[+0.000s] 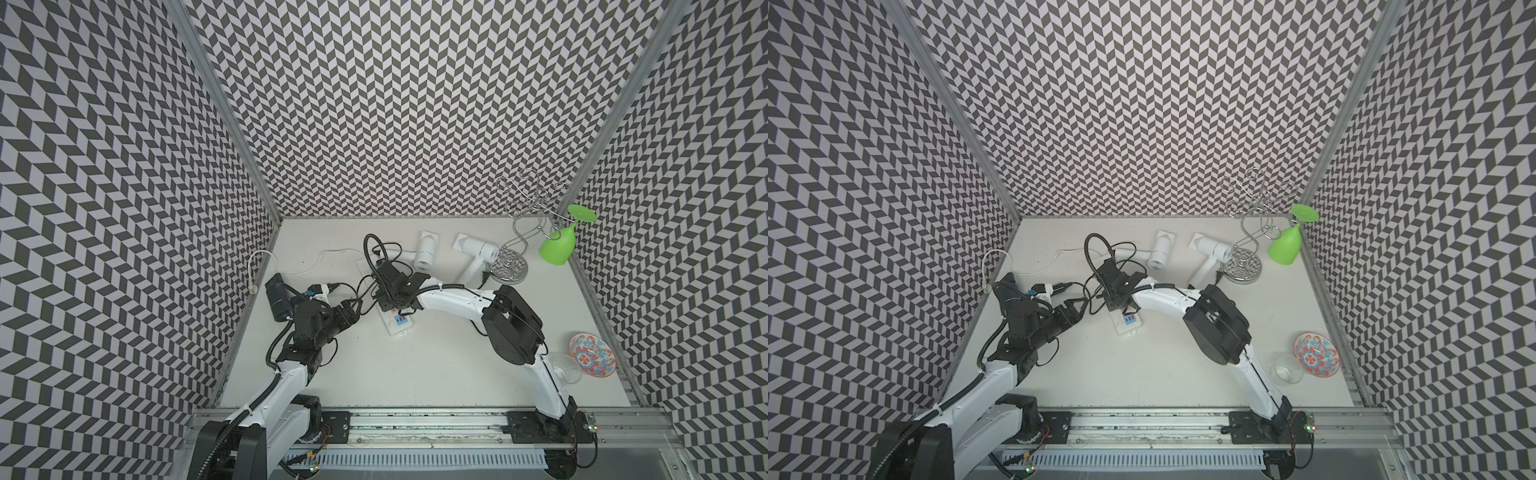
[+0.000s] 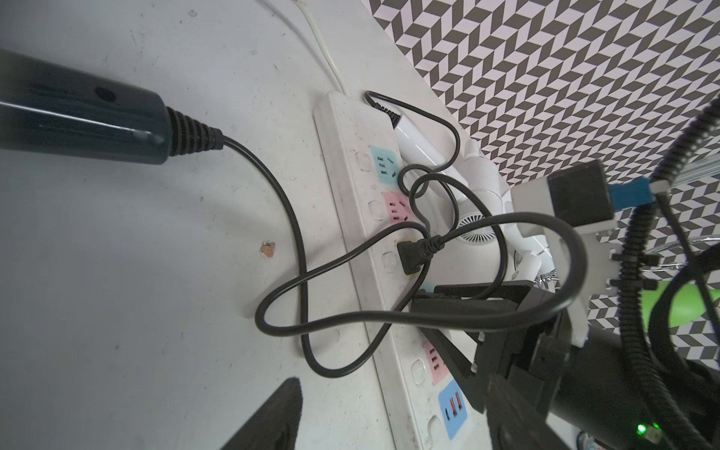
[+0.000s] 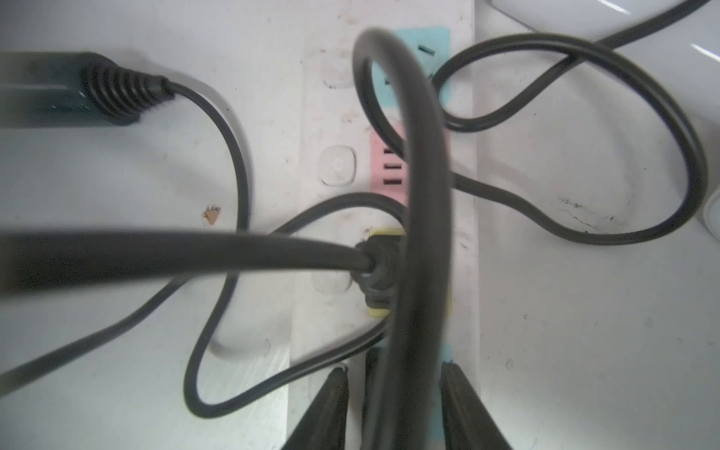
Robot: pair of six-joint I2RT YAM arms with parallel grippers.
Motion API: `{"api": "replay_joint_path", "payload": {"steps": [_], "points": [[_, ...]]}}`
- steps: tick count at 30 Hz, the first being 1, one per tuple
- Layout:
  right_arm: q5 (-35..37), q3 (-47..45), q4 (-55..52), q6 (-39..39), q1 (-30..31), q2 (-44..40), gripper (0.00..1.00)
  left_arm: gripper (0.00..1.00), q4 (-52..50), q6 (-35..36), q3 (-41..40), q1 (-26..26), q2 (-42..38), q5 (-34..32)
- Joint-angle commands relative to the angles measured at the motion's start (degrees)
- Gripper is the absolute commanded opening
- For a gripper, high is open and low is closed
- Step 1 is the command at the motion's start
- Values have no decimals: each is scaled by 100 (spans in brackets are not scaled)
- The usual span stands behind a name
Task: Charge the blow dryers
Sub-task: Insert the plug into the socket.
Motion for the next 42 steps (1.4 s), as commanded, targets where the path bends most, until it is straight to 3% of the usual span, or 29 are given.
{"api": "replay_joint_path", "payload": {"steps": [1,10,17,29,33,34,35,42], "points": [[19,155,-919,-35,11,343,49,76,85,36,-75,30,-117,38],[-110,67,-754,-102,20,-261,73,76,120,29,-108,25,-224,96],[-505,-633,-293,-159,29,-1188,99,77,199,-7,-184,30,-424,192],[-989,-2766,1035,-356,9,-3369,99,81,-28,1,-220,3,-917,157],[-1012,-3441,1322,-503,-15,-4155,99,86,-170,-108,-311,-60,-1369,55],[-1008,-3635,1393,-558,-17,-4367,99,96,-248,-130,-304,-81,-1510,27],[-1024,-3814,1468,-613,-24,-4557,99,99,-327,-147,-288,-113,-1659,-2],[-1245,-5202,2261,-635,-61,-5894,99,99,-676,-279,-76,-414,-2408,9]]}}
